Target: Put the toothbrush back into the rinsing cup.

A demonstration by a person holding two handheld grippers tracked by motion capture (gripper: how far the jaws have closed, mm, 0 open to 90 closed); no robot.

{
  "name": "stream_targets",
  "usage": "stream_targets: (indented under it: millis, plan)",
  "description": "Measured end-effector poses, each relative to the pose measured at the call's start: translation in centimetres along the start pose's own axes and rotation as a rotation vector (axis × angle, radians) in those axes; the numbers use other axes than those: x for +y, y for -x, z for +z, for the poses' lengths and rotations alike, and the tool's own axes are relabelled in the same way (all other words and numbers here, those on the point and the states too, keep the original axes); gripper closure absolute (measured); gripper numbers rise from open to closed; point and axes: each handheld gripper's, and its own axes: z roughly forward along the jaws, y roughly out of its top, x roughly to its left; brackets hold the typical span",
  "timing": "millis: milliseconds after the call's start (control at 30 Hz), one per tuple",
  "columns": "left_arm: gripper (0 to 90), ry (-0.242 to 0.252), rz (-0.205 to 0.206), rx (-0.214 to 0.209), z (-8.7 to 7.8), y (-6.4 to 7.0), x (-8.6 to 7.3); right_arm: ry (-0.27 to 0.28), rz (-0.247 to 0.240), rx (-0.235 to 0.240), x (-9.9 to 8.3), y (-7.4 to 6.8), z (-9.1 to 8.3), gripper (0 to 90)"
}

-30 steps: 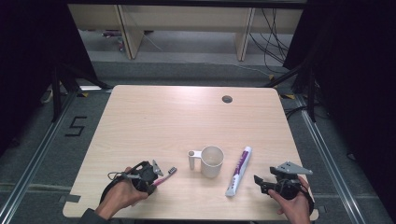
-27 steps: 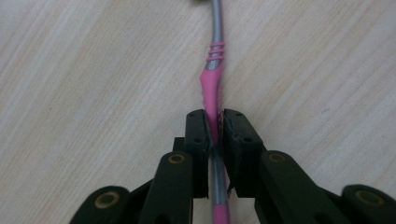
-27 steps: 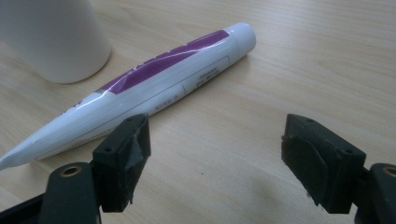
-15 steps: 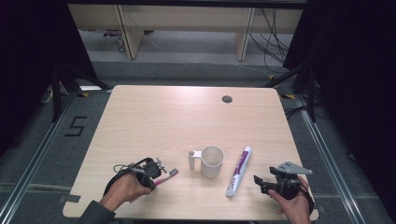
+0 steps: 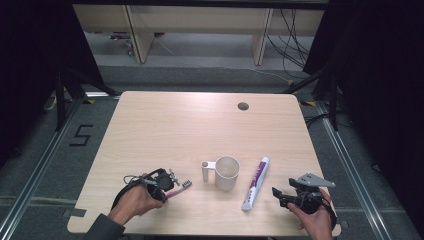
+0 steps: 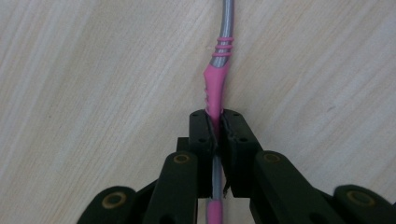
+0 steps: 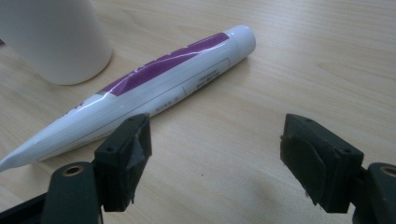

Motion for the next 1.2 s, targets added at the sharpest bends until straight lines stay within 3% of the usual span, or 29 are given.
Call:
stream_targets:
  millis: [100, 167, 200, 400, 433, 500, 533, 567, 600, 633, 700, 733, 767, 800, 867, 900, 1000, 1100, 1200]
  plan:
    - [83.0, 0.011, 0.001, -0.004, -0.2, 0.0, -0.2, 0.004, -0.007, -0.001, 0.0, 0.1, 0.0, 25.8]
    - [83.1, 0.038, 0.003, 0.012, -0.6, -0.2, -0.2, -0.010, 0.036, 0.008, 0.0, -0.2, 0.0, 25.8]
    - [83.3, 0.043, 0.004, 0.011, -0.8, -0.3, -0.3, 0.005, -0.003, -0.002, 0.0, 0.0, 0.0, 25.8]
    - [83.4, 0.102, -0.004, 0.026, -2.0, -1.1, -0.6, 0.006, -0.007, -0.003, 0.0, 0.1, 0.0, 25.8]
    - [83.4, 0.117, -0.019, 0.022, -2.2, -1.1, -0.7, -0.008, 0.035, 0.007, 0.0, -0.2, 0.0, 25.8]
    - [83.4, 0.168, -0.029, 0.037, -2.9, -1.5, -1.0, -0.004, 0.030, 0.005, 0.0, -0.2, 0.0, 25.8]
    - [83.4, 0.168, -0.029, 0.037, -2.9, -1.5, -1.0, -0.004, 0.030, 0.005, 0.0, -0.2, 0.0, 25.8]
    - [83.4, 0.199, -0.039, 0.039, -3.4, -1.7, -1.2, 0.006, -0.004, -0.003, 0.0, 0.1, 0.0, 25.8]
    - [83.4, 0.231, -0.035, 0.049, -3.5, -1.8, -1.2, -0.008, 0.037, 0.008, 0.0, -0.2, 0.0, 25.8]
    - [83.4, 0.231, -0.035, 0.049, -3.5, -1.8, -1.2, -0.008, 0.037, 0.008, 0.0, -0.2, 0.0, 25.8]
    - [83.4, 0.291, -0.064, 0.067, -4.2, -2.0, -1.5, -0.006, 0.037, 0.013, 0.0, -0.2, 0.0, 25.8]
    - [83.4, 0.291, -0.064, 0.067, -4.2, -2.0, -1.5, -0.006, 0.037, 0.013, 0.0, -0.2, 0.0, 25.8]
    - [83.4, 0.305, -0.063, 0.066, -4.4, -2.1, -1.5, 0.003, 0.004, 0.005, 0.0, 0.0, 0.0, 25.8]
    - [83.4, 0.367, -0.081, 0.056, -4.6, -2.2, -1.6, 0.005, 0.000, 0.002, 0.0, 0.1, 0.0, 25.8]
    - [83.4, 0.380, -0.075, 0.059, -4.7, -2.3, -1.6, 0.003, 0.005, 0.000, 0.0, 0.0, 0.0, 25.8]
    - [83.4, 0.423, -0.073, 0.090, -4.8, -2.5, -1.6, 0.003, 0.005, 0.000, 0.0, 0.0, 0.0, 25.7]
    - [83.4, 0.466, -0.089, 0.098, -4.9, -2.5, -1.7, 0.003, 0.004, 0.000, 0.0, 0.0, 0.0, 25.8]
    - [83.4, 0.543, -0.105, 0.139, -5.0, -2.6, -1.7, 0.003, 0.004, 0.000, 0.0, 0.1, 0.0, 25.7]
    - [83.4, 0.621, -0.135, 0.154, -4.9, -2.6, -1.8, 0.006, 0.006, -0.001, 0.0, 0.1, 0.0, 25.5]
